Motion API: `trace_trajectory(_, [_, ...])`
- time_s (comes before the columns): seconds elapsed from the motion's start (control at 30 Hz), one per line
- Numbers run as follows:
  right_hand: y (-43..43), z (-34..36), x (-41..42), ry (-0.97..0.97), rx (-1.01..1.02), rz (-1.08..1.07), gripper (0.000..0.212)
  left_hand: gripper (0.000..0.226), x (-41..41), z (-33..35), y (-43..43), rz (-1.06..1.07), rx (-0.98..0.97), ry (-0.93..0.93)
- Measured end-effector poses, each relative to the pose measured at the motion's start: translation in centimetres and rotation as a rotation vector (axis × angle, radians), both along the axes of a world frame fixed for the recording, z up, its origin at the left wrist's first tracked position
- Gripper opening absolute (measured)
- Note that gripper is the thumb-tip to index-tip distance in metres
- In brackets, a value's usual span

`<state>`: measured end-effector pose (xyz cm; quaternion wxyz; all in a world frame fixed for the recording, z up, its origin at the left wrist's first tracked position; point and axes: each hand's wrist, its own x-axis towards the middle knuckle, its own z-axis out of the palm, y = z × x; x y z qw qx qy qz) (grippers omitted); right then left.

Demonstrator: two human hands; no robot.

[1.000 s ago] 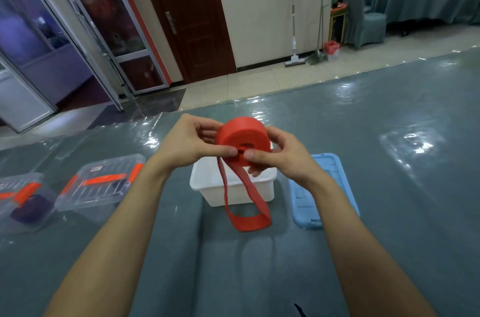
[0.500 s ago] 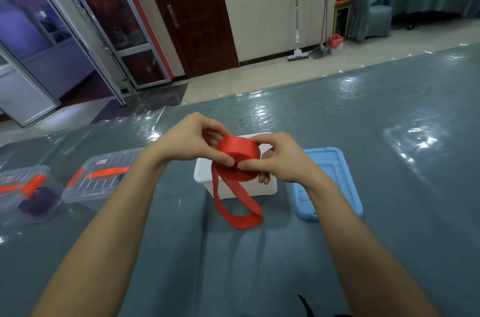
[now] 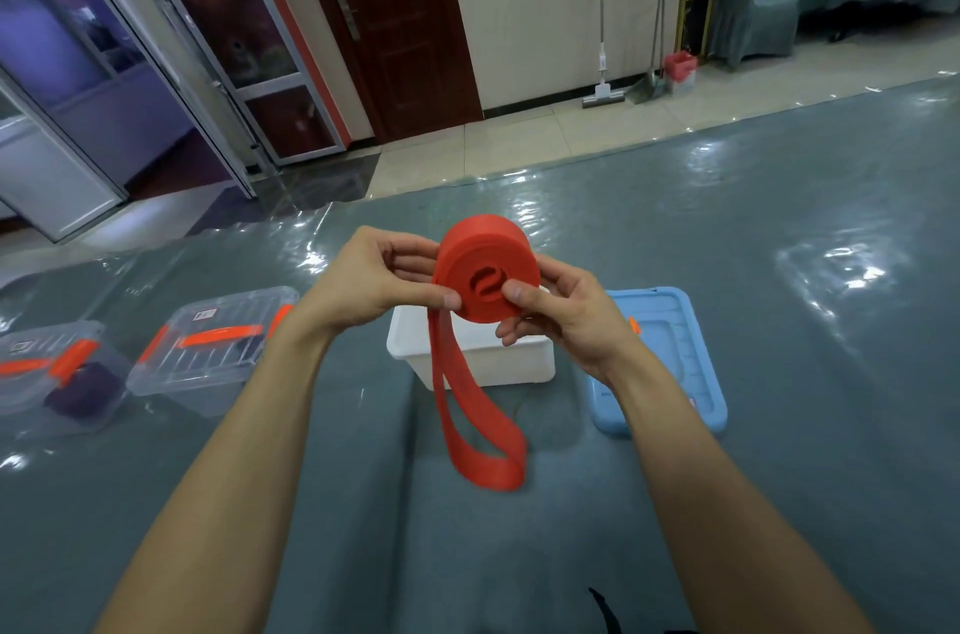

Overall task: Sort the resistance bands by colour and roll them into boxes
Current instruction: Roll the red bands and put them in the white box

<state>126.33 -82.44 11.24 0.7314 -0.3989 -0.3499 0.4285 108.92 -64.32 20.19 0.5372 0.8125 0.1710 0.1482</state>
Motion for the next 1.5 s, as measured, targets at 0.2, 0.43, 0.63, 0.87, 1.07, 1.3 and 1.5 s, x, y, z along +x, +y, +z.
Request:
trace_trajectory(0.2, [0.9,-1.3,-1.1,0.082,-0.037,0.066,0.042,0.068,0.6,0.3,0.8,0.044,0.081,0.061])
trace_trajectory(0.43, [0.2,0.0,0.8,-0.68,-0.419,-0.034,0.078,0.065,2.9,2.1,-0.8,-0.084,0.965,0.526])
trace_trajectory(0.63, [1.3,-0.6,-0.8,-0.698,-0.325,-0.052,0.04,0.062,2.7,2.5,-1.2,-0.136,1.048,0.567])
trace_trajectory(0.87, [1.3,-0.2,-0.1,-0.268,-0.084,-0.13,0.039,0.065,-1.0,-0.1,1.9,-0.044,0.049,0.066])
trace_trajectory(1.07, [1.8,-0.8,-0.6,0.083,0.038,-0.088,0.022,0.064,-0.5,-2.5,1.4,0.043,-0.117,-0.142])
trace_trajectory(1.3, [0.6,-1.5,0.6,-0.164,-0.143,0.034,0.048,0.066,-0.1,-0.6,1.3,0.045,0.067,0.047])
trace_trajectory(1.5, [0.2,-0.1,-0.8,-0.768,-0.435,-0.045,0.08,0.066,2.5,3.1,-1.4,-0.154,1.038,0.629])
